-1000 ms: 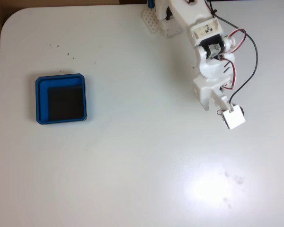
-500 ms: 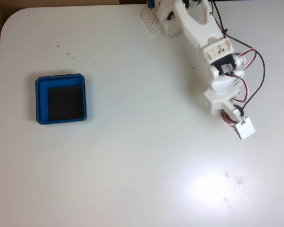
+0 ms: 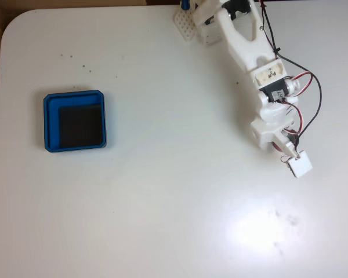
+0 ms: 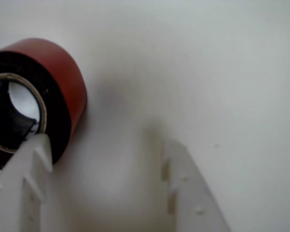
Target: Pick the red roll and drop it in the blue box
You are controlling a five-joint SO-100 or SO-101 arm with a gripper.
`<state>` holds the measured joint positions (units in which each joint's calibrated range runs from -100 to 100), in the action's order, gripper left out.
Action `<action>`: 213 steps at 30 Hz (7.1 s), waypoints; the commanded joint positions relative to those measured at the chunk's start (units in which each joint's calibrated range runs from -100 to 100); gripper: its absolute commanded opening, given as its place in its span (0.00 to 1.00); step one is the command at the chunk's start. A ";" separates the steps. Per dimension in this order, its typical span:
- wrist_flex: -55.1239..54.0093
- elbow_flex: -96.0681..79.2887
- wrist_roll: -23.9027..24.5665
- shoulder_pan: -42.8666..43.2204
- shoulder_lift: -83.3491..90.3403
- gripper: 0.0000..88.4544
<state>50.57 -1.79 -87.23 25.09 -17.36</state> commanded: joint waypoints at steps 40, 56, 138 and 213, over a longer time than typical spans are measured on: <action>-1.07 3.59 0.28 1.54 -3.80 0.24; -0.33 3.41 -0.42 0.95 -3.96 0.23; -0.33 2.78 0.02 -72.42 23.46 0.01; -18.89 2.15 0.19 -90.60 1.72 0.15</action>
<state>32.43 -1.35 -87.23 -64.87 -17.02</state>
